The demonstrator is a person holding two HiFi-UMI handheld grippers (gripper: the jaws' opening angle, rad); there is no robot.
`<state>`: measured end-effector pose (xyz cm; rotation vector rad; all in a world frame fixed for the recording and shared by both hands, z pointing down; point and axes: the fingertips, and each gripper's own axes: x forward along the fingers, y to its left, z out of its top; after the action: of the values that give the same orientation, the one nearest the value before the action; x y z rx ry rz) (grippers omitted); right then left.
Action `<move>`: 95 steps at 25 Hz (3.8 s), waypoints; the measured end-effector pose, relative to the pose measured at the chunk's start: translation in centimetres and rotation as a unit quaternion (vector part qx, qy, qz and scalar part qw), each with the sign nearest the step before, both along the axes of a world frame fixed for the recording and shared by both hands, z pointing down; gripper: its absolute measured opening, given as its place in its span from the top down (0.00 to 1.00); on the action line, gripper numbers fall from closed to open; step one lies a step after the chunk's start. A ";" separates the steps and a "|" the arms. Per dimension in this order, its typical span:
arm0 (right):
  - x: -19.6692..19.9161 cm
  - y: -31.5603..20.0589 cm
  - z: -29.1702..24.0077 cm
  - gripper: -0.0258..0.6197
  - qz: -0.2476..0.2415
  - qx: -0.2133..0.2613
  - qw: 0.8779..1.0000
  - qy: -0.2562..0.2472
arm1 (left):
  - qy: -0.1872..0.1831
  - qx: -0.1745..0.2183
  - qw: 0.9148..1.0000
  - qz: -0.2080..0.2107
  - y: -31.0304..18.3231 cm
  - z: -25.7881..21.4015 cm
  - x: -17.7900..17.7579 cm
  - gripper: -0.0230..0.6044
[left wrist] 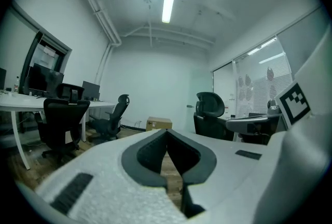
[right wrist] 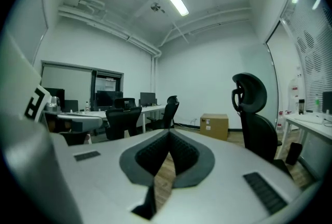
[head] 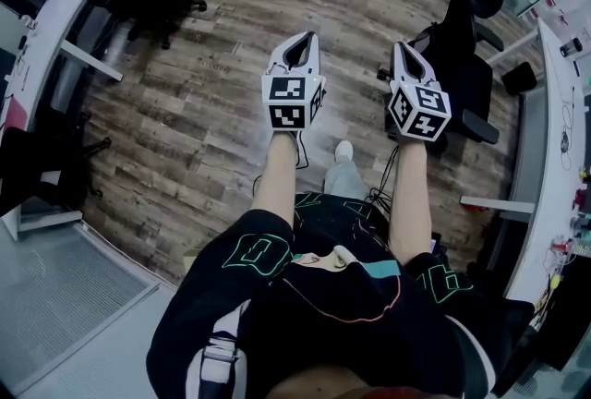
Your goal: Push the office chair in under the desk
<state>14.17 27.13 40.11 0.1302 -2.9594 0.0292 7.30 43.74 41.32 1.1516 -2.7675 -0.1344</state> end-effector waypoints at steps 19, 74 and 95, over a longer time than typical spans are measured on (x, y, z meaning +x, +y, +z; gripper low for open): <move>-12.3 -17.0 -1.7 0.95 -0.040 0.032 0.999 -0.010 | -0.015 0.031 0.999 0.001 -20.2 -2.7 -10.8 0.96; -52.6 -30.7 4.1 0.95 0.055 0.043 0.996 0.059 | 0.031 0.012 0.992 0.119 -35.6 2.7 -53.9 0.96; -41.1 -40.8 -2.8 0.95 0.174 0.135 0.975 0.041 | 0.007 0.024 0.913 0.407 -60.4 -0.8 -38.5 0.96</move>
<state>-26.95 -13.67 37.30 0.6661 -2.8031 -0.3233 -31.23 -16.61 40.48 2.1700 -2.0414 -0.1092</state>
